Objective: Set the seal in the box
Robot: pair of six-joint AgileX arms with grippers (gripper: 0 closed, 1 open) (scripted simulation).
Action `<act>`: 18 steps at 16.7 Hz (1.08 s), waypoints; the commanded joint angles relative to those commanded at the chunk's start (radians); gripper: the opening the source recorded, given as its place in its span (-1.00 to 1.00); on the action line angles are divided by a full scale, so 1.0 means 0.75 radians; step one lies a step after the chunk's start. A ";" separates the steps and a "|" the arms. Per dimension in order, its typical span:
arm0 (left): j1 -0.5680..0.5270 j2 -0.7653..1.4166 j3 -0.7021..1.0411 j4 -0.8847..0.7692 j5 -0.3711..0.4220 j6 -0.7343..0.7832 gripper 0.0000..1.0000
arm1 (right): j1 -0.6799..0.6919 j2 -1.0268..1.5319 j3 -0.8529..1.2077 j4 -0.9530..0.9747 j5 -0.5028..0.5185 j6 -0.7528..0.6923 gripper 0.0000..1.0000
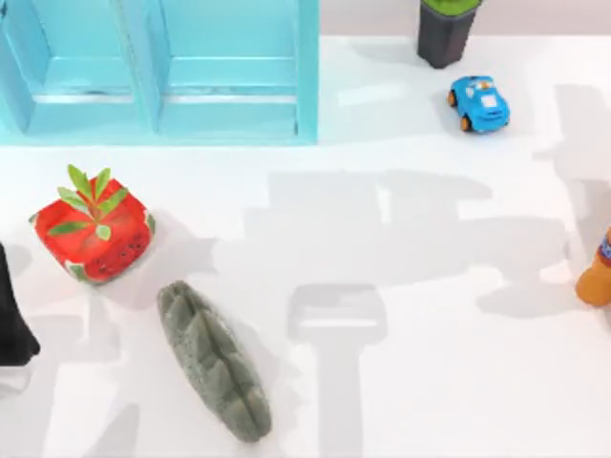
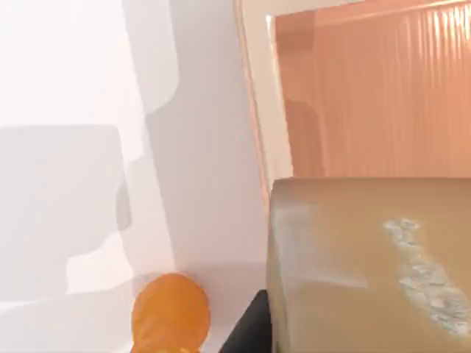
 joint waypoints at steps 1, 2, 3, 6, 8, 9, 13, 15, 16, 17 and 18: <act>0.000 0.000 0.000 0.000 0.000 0.000 1.00 | -0.085 -0.027 -0.026 -0.006 -0.002 -0.094 -1.00; 0.000 0.000 0.000 0.000 0.000 0.000 1.00 | -0.159 -0.053 -0.053 -0.015 -0.008 -0.198 -1.00; 0.000 0.000 0.000 0.000 0.000 0.000 1.00 | -0.231 -0.078 -0.083 -0.027 -0.017 -0.303 -1.00; 0.000 0.000 0.000 0.000 0.000 0.000 1.00 | -0.403 -0.137 -0.162 -0.073 -0.056 -0.554 -1.00; 0.000 0.000 0.000 0.000 0.000 0.000 1.00 | -0.473 -0.166 -0.203 -0.099 -0.080 -0.661 -1.00; 0.000 0.000 0.000 0.000 0.000 0.000 1.00 | -0.495 -0.176 -0.218 -0.108 -0.089 -0.696 -1.00; 0.000 0.000 0.000 0.000 0.000 0.000 1.00 | -0.512 -0.185 -0.230 -0.115 -0.097 -0.723 -1.00; 0.000 0.000 0.000 0.000 0.000 0.000 1.00 | -0.507 -0.178 -0.226 -0.112 -0.095 -0.719 -1.00; 0.000 0.000 0.000 0.000 0.000 0.000 1.00 | -0.506 -0.177 -0.230 -0.108 -0.095 -0.720 -1.00; 0.000 0.000 0.000 0.000 0.000 0.000 1.00 | -0.504 -0.177 -0.249 -0.089 -0.094 -0.722 -1.00; 0.000 0.000 0.000 0.000 0.000 0.000 1.00 | -0.503 -0.176 -0.280 -0.057 -0.093 -0.723 -1.00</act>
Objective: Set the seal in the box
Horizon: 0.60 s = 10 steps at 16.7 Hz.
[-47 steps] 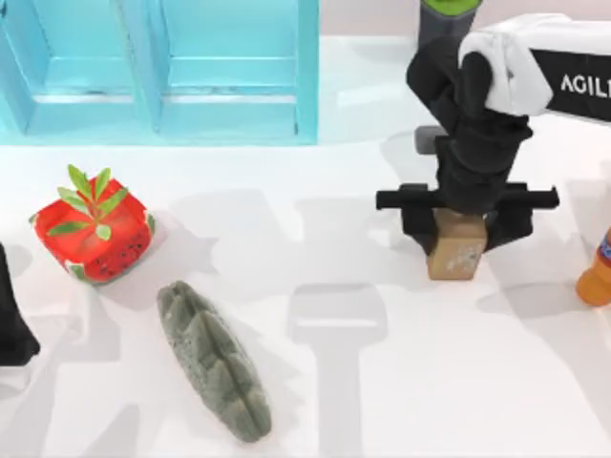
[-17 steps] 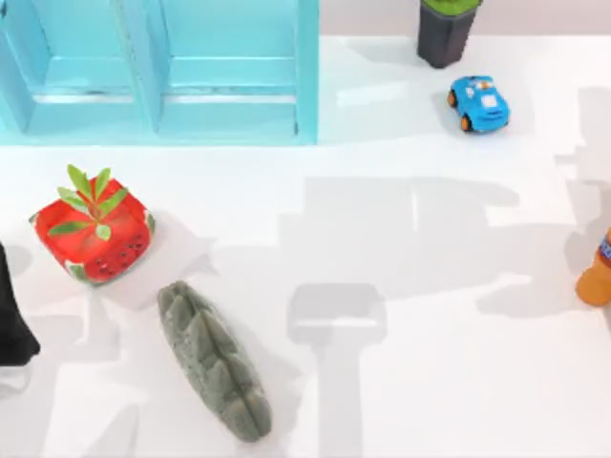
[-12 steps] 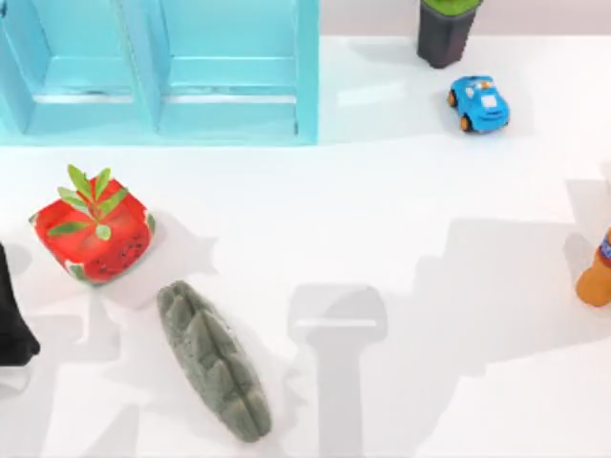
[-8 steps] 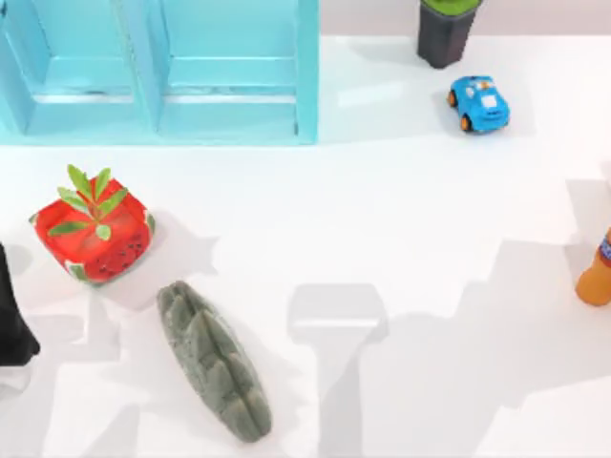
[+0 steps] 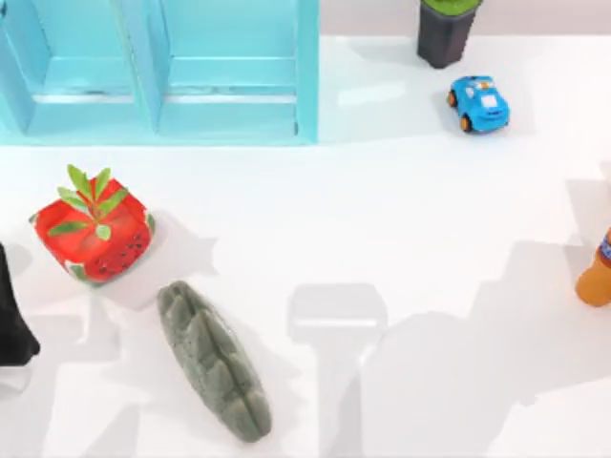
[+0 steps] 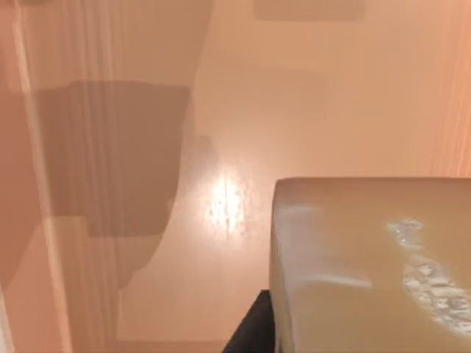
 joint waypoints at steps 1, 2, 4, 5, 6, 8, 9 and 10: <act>0.000 0.000 0.000 0.000 0.000 0.000 1.00 | 0.001 0.000 -0.042 0.041 0.001 0.000 -1.00; 0.000 0.000 0.000 0.000 0.000 0.000 1.00 | 0.000 0.000 -0.089 0.088 0.002 0.001 -1.00; 0.000 0.000 0.000 0.000 0.000 0.000 1.00 | -0.002 0.004 -0.190 0.195 0.001 0.003 -1.00; 0.000 0.000 0.000 0.000 0.000 0.000 1.00 | -0.004 0.006 -0.232 0.238 -0.001 0.004 -1.00; 0.000 0.000 0.000 0.000 0.000 0.000 1.00 | -0.004 0.006 -0.260 0.266 -0.003 0.005 -1.00; 0.000 0.000 0.000 0.000 0.000 0.000 1.00 | -0.005 0.005 -0.276 0.282 -0.004 0.005 -1.00; 0.000 0.000 0.000 0.000 0.000 0.000 1.00 | -0.005 0.005 -0.276 0.282 -0.004 0.005 -1.00; 0.000 0.000 0.000 0.000 0.000 0.000 1.00 | -0.005 0.005 -0.276 0.282 -0.004 0.005 -1.00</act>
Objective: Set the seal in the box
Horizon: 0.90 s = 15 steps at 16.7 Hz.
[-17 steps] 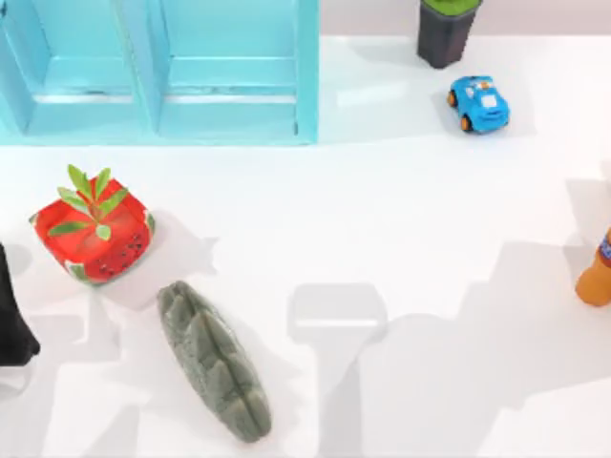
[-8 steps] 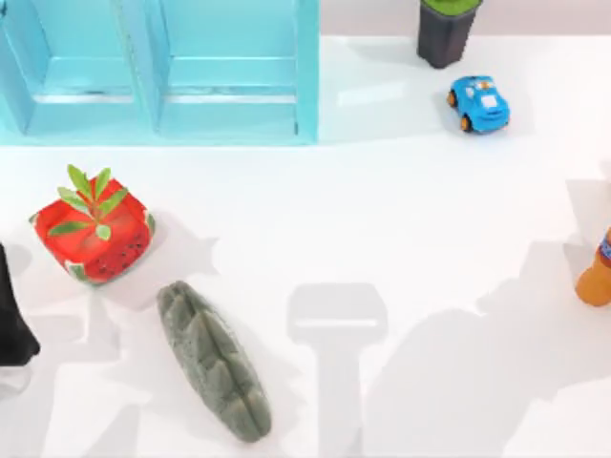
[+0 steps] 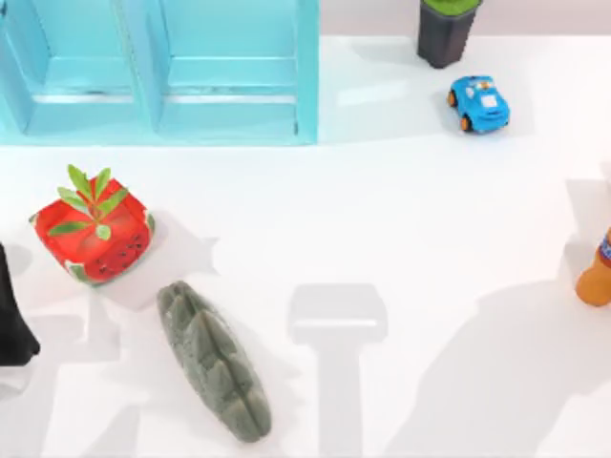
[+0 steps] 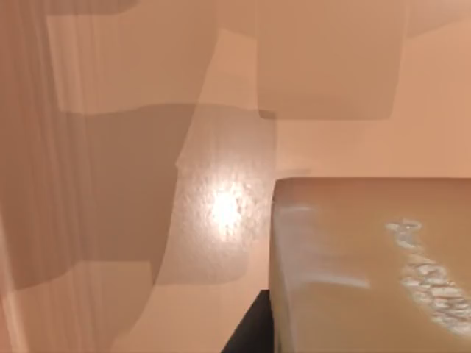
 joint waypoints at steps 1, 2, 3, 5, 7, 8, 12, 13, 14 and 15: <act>0.000 0.000 0.000 0.000 0.000 0.000 1.00 | 0.000 0.000 0.000 0.000 0.000 0.000 -1.00; 0.000 0.000 0.000 0.000 0.000 0.000 1.00 | 0.000 0.000 0.000 0.000 0.000 0.000 -0.85; 0.000 0.000 0.000 0.000 0.000 0.000 1.00 | 0.000 0.000 0.000 0.000 0.000 0.000 -0.70; 0.000 0.000 0.000 0.000 0.000 0.000 1.00 | 0.000 0.000 0.000 0.000 0.000 0.000 -0.40; 0.000 0.000 0.000 0.000 0.000 0.000 1.00 | 0.000 0.000 0.000 0.000 0.000 0.000 -0.10; 0.000 0.000 0.000 0.000 0.000 0.000 1.00 | 0.000 0.000 0.000 0.000 0.000 0.000 0.06; 0.000 0.000 0.000 0.000 0.000 0.000 1.00 | 0.000 0.000 0.000 0.000 0.000 0.000 0.66; 0.000 0.000 0.000 0.000 0.000 0.000 1.00 | 0.000 0.000 0.000 0.000 0.000 0.000 0.81; 0.000 0.000 0.000 0.000 0.000 0.000 1.00 | 0.000 0.000 0.000 0.000 0.000 0.000 0.96; 0.000 0.000 0.000 0.000 0.000 0.000 1.00 | 0.000 0.000 0.000 0.000 0.000 0.000 1.00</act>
